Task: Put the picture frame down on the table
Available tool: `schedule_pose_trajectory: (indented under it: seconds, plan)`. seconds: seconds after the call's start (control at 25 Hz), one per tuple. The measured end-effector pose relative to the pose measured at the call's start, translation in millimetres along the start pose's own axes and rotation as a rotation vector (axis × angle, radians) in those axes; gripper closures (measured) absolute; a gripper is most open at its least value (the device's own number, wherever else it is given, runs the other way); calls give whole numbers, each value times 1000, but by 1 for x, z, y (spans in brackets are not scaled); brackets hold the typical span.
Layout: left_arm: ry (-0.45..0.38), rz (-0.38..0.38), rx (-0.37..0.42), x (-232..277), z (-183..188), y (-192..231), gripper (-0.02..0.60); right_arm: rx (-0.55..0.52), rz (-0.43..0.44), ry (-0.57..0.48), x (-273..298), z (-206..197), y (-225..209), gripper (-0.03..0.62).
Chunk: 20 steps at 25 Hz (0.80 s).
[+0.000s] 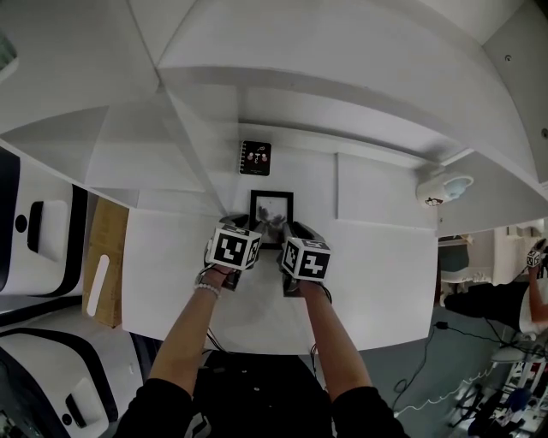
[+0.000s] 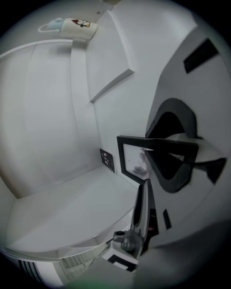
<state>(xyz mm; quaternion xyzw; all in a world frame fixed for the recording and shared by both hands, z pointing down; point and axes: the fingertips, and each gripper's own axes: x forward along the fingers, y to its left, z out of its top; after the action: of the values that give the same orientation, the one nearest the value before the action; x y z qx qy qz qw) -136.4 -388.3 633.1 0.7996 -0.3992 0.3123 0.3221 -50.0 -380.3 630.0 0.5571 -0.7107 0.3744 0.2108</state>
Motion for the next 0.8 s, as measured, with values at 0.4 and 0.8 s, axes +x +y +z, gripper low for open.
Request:
schedule_pose_trajectory:
  seconds: [0.4, 0.8]
  plan:
    - [-71, 30, 10, -22, 7, 2, 425, -35, 33, -91, -21, 16, 1, 468]
    - [-222, 76, 97, -75, 16, -10, 580, -146, 62, -203, -68, 32, 15, 592]
